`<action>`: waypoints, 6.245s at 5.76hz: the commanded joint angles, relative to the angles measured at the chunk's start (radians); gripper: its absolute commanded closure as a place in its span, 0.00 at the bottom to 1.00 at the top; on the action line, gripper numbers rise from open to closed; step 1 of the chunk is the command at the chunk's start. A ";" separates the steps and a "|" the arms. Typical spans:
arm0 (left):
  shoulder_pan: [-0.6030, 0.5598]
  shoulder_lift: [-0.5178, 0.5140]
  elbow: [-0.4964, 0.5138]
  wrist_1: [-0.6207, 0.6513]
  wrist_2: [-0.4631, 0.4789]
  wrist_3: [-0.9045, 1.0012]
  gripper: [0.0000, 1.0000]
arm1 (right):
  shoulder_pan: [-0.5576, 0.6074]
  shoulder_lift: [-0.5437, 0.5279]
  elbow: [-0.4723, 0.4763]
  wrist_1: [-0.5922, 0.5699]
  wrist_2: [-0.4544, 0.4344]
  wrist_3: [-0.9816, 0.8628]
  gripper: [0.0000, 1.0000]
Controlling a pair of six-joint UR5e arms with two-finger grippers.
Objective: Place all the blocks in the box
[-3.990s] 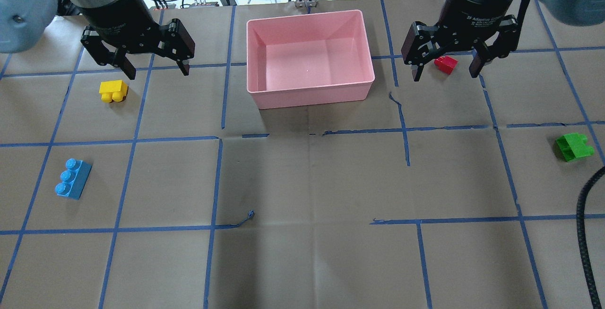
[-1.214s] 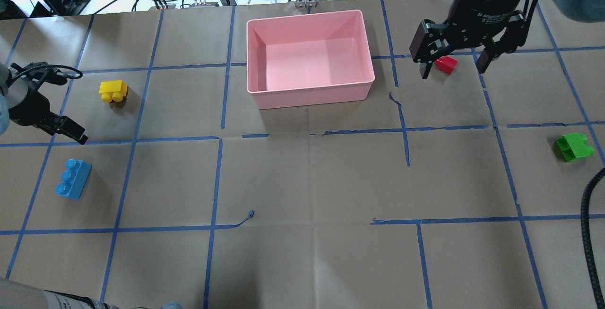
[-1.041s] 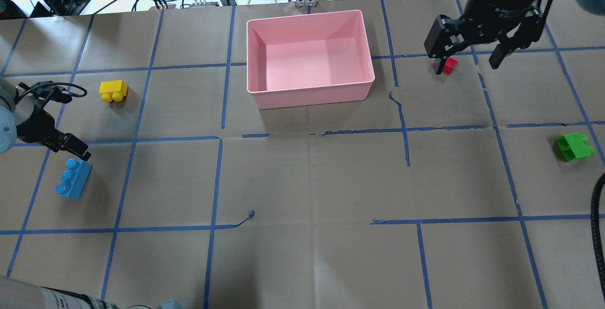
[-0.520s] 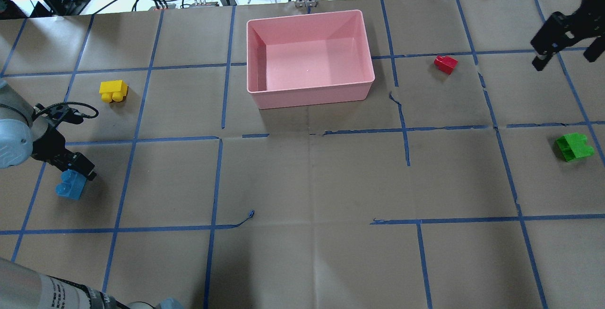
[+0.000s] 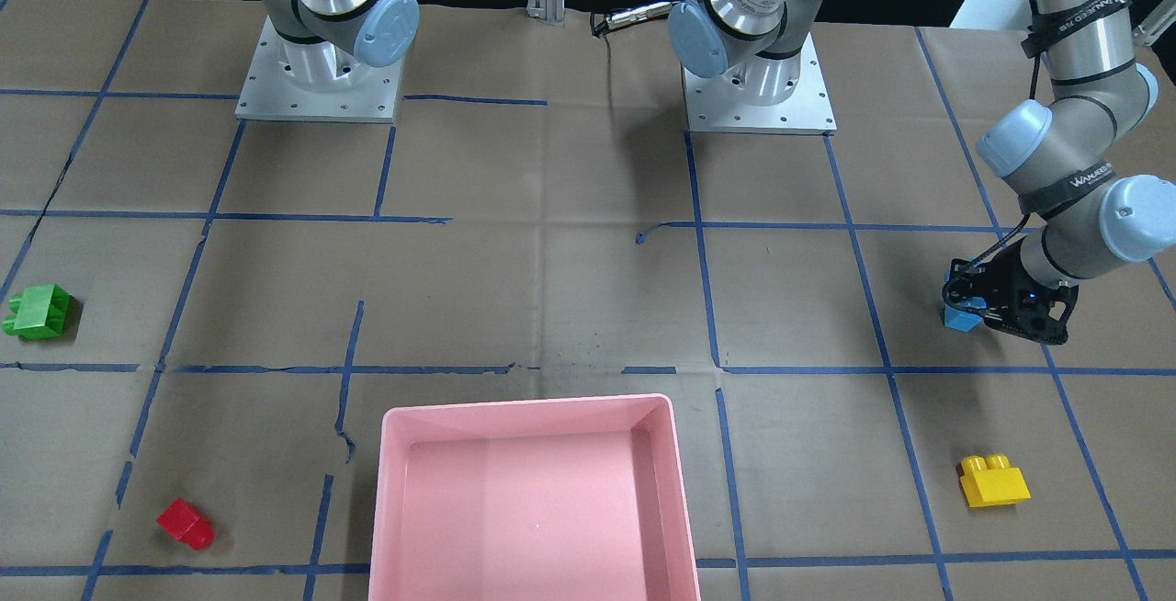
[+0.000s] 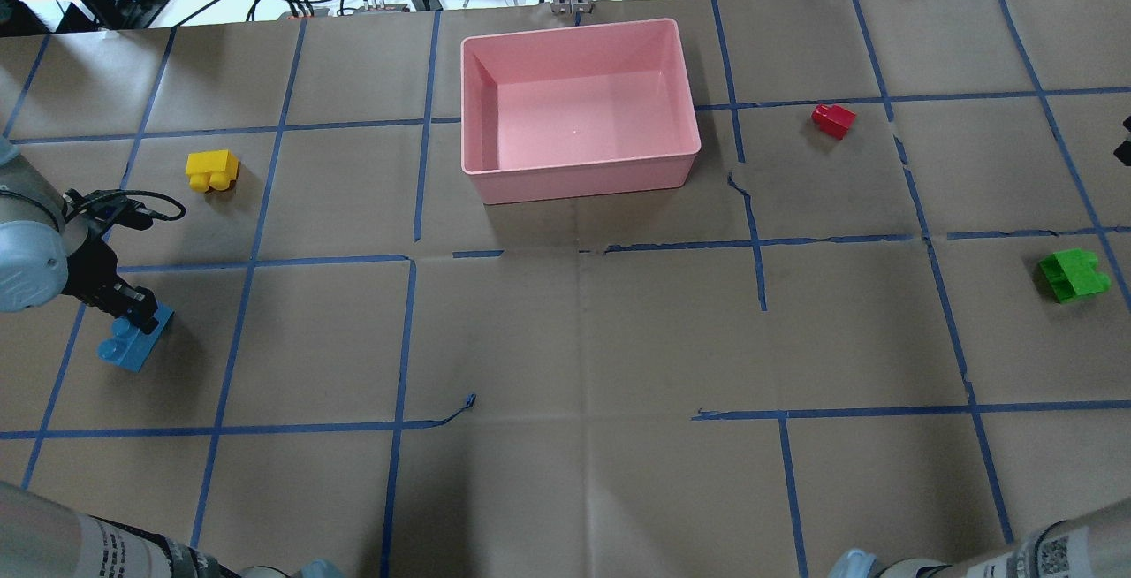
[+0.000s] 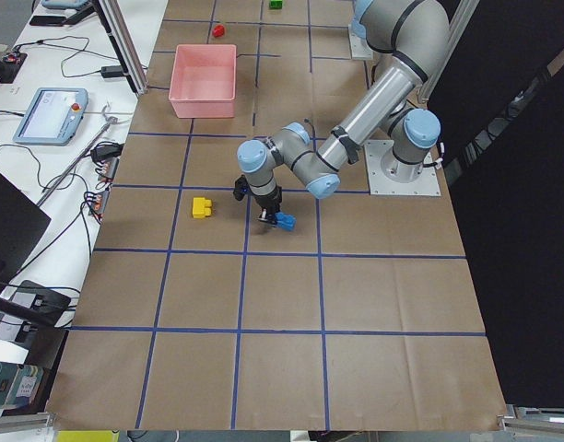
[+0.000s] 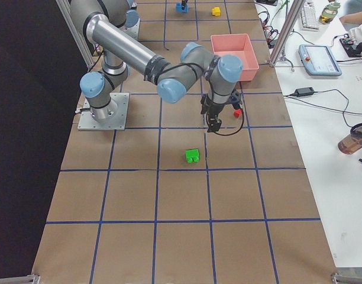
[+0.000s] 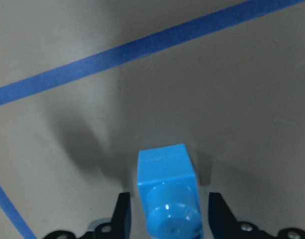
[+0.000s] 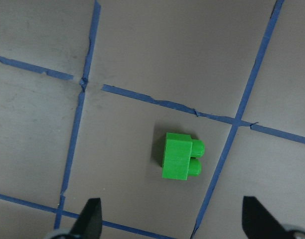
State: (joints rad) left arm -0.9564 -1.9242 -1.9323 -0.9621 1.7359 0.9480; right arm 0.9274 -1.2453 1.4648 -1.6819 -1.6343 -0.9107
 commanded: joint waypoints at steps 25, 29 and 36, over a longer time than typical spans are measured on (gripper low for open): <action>-0.125 -0.332 0.515 -0.025 -0.197 0.719 0.00 | 0.764 0.279 -0.413 0.060 0.134 1.100 0.67; -0.136 -0.381 0.509 0.013 -0.219 0.749 0.05 | 0.855 0.486 -0.480 -0.064 0.145 1.161 0.36; -0.241 -0.250 0.565 -0.220 -0.248 0.431 1.00 | 0.664 0.342 -0.477 0.047 0.160 0.880 0.00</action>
State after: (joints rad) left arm -1.1524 -2.2197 -1.3798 -1.0972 1.4846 1.4785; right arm 1.6464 -0.8968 0.9820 -1.6456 -1.4707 0.1043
